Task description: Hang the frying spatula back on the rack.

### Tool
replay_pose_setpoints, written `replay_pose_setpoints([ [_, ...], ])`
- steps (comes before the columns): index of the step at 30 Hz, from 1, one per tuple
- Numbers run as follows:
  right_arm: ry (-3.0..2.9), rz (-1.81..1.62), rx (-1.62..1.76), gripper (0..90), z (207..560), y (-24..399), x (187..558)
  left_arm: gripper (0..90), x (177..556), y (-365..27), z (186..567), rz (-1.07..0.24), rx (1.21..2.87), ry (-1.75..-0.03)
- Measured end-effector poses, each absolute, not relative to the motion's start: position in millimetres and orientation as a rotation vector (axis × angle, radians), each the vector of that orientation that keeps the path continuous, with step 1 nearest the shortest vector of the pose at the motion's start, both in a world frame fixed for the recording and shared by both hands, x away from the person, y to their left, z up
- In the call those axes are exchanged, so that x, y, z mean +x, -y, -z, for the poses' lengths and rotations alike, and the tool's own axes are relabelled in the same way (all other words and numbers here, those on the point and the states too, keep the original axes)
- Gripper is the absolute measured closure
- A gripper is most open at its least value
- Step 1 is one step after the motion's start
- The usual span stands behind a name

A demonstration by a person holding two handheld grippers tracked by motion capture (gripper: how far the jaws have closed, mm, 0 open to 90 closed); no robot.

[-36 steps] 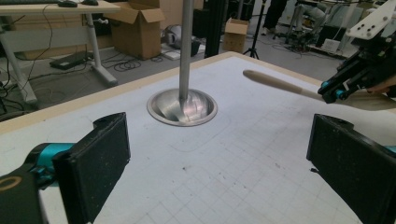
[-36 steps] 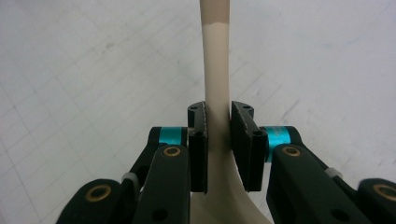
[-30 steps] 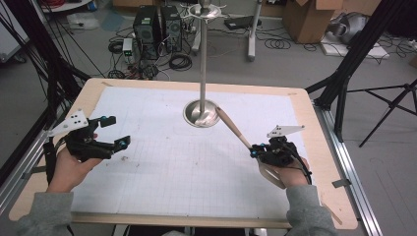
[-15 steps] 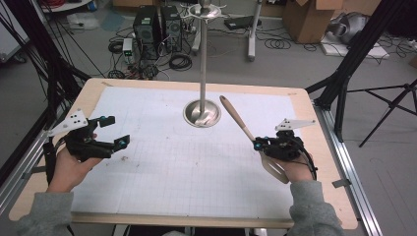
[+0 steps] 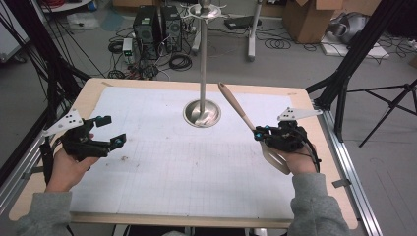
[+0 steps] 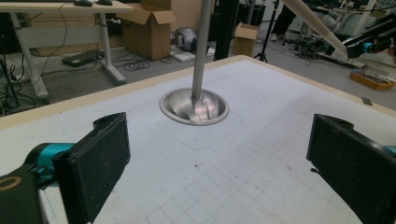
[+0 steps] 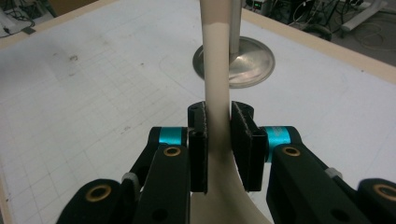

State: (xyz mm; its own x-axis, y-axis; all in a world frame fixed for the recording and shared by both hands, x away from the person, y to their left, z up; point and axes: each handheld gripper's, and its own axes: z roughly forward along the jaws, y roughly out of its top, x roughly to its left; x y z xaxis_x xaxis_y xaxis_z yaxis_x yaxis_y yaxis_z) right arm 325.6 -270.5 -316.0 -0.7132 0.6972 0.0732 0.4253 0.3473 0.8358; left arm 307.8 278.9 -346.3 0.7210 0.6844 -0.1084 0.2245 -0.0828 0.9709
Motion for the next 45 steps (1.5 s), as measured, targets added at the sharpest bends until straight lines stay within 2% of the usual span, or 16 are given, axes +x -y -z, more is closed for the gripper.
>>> replay_pose_setpoints([
  [22,-2.271,-1.343,0.951,77.3,274,275,333,6.6,307,-279,349,-0.440,1.646,-0.745],
  [45,-2.202,-1.412,0.978,77.4,253,279,361,6.6,303,-288,349,-0.450,1.637,-0.764],
])
